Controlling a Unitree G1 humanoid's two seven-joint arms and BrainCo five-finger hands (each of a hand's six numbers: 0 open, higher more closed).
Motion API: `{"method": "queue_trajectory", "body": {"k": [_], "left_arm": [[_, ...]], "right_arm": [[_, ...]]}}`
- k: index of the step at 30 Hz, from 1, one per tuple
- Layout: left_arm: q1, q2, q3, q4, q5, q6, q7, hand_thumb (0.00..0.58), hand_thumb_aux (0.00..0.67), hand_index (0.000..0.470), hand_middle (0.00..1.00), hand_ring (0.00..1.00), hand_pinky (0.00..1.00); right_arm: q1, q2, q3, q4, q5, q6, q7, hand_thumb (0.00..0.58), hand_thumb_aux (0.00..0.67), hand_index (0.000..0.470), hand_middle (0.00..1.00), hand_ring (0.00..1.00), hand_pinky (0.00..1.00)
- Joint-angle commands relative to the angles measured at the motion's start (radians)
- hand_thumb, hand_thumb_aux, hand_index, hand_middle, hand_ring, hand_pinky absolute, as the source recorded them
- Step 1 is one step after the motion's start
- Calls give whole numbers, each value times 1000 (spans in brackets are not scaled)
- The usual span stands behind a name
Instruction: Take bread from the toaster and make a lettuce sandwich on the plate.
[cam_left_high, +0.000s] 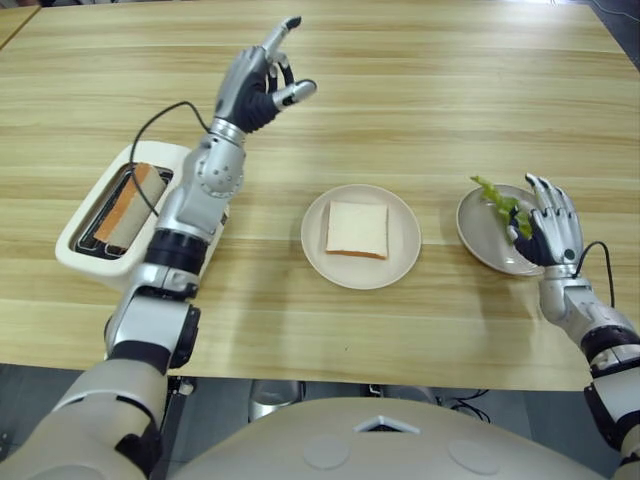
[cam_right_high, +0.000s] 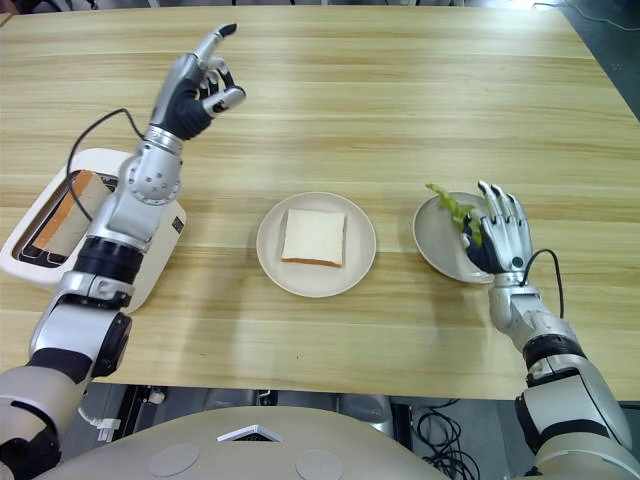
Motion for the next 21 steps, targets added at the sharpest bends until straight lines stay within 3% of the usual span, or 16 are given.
{"method": "queue_trajectory", "body": {"k": [1, 13, 21], "left_arm": [[104, 32, 85, -226, -28, 114, -62, 0, 0, 0, 702, 702, 702], [383, 165, 502, -793, -25, 342, -171, 0, 0, 0, 541, 541, 541], [675, 241, 785, -792, 77, 356, -203, 0, 0, 0, 525, 525, 525]], "right_arm": [[15, 7, -43, -82, 80, -101, 77, 580, 670, 460, 1000, 1000, 1000], [-17, 82, -106, -407, 106, -115, 250, 580, 670, 460, 1000, 1000, 1000], [-146, 201, -14, -317, -32, -119, 254, 580, 670, 460, 1000, 1000, 1000]]}}
